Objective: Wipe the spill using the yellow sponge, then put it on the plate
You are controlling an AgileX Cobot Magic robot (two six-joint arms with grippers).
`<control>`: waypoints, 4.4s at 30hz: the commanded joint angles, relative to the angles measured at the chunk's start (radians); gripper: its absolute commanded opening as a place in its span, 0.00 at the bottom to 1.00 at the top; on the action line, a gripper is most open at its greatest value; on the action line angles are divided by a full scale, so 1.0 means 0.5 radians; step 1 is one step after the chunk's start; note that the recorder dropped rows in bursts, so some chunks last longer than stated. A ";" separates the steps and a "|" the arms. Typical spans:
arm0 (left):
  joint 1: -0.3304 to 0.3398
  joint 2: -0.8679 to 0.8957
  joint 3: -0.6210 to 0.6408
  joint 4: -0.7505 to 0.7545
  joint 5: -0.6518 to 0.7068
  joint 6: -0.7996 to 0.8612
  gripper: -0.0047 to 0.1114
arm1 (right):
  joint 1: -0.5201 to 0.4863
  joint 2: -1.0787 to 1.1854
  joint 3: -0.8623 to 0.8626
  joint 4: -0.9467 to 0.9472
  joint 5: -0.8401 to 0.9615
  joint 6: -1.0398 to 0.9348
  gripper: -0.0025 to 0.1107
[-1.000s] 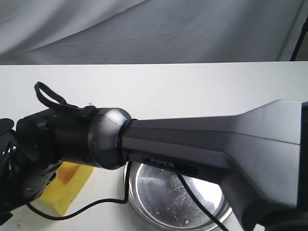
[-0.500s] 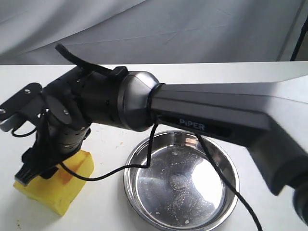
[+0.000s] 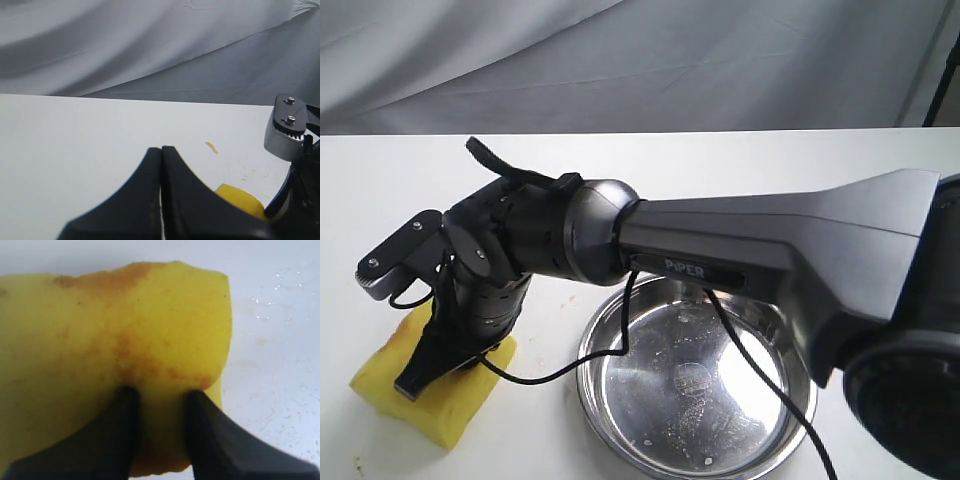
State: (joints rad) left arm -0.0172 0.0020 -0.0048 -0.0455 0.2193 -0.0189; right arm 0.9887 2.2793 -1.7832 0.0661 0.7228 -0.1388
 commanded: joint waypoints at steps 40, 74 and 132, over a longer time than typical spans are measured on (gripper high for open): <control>-0.009 -0.004 0.010 -0.023 -0.019 -0.011 0.04 | -0.397 0.017 0.002 0.749 0.313 -0.982 0.02; -0.009 -0.004 0.010 -0.023 -0.019 -0.011 0.04 | -0.714 0.737 -1.347 0.135 -0.028 0.048 0.02; -0.009 -0.004 0.010 -0.023 -0.019 -0.011 0.04 | -0.584 0.919 -1.347 -1.245 0.072 0.949 0.02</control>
State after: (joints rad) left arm -0.0172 0.0020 -0.0048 -0.0455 0.2158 -0.0189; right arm 0.7069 2.7255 -2.4615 -0.4713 0.6922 0.2826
